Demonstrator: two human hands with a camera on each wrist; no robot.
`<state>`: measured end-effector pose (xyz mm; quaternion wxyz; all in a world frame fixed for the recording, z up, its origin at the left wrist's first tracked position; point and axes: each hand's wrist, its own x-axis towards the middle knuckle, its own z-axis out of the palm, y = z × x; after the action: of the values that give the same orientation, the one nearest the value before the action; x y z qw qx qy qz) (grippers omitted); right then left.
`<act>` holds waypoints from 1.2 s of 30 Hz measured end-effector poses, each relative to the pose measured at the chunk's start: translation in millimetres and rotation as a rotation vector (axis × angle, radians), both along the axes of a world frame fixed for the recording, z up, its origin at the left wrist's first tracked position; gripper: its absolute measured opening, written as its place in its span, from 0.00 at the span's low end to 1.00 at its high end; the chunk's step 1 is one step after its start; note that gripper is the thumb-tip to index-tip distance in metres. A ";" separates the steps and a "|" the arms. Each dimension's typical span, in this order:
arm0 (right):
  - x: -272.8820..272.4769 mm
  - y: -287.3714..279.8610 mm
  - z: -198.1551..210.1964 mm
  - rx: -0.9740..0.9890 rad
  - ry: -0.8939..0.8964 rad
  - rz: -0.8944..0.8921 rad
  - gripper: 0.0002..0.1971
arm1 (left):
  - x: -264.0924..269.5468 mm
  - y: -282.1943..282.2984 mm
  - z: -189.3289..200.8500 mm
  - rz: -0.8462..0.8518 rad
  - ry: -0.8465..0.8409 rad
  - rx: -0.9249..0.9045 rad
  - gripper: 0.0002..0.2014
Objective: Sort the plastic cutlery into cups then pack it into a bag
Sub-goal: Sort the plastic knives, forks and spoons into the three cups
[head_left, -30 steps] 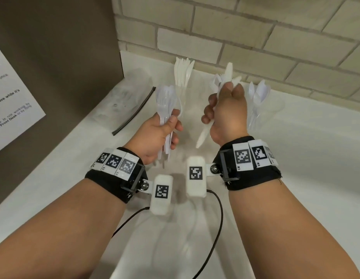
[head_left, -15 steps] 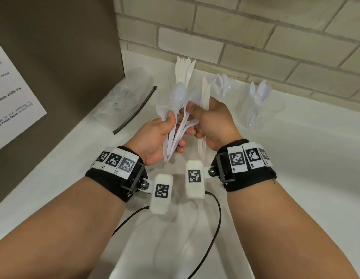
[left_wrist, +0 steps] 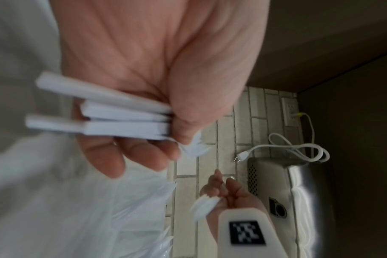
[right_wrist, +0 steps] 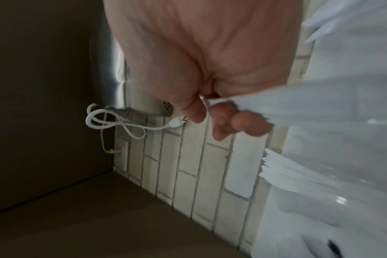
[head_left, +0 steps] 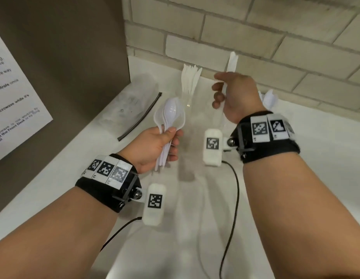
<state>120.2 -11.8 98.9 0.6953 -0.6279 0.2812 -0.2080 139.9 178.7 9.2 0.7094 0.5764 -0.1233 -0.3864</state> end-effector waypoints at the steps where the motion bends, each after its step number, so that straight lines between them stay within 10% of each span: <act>1: 9.6 -3.9 4.7 -0.017 -0.019 0.019 0.08 | 2.7 -0.1 0.5 0.028 0.015 0.022 0.12; 10: 85.4 -17.7 -13.2 -0.276 -0.421 0.028 0.09 | 24.9 -1.7 3.1 0.156 0.061 0.059 0.10; 20: 102.9 -29.2 -36.9 -0.518 0.246 0.006 0.19 | 24.5 -4.7 -4.5 0.119 0.081 0.056 0.11; 36: -34.6 38.0 -47.7 -0.452 0.205 0.172 0.16 | -8.4 -22.7 14.8 -0.029 0.093 -0.012 0.12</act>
<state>85.6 26.2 51.1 0.5202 -0.8068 0.2422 -0.1410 131.5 156.0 23.9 0.7120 0.5519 -0.1008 -0.4221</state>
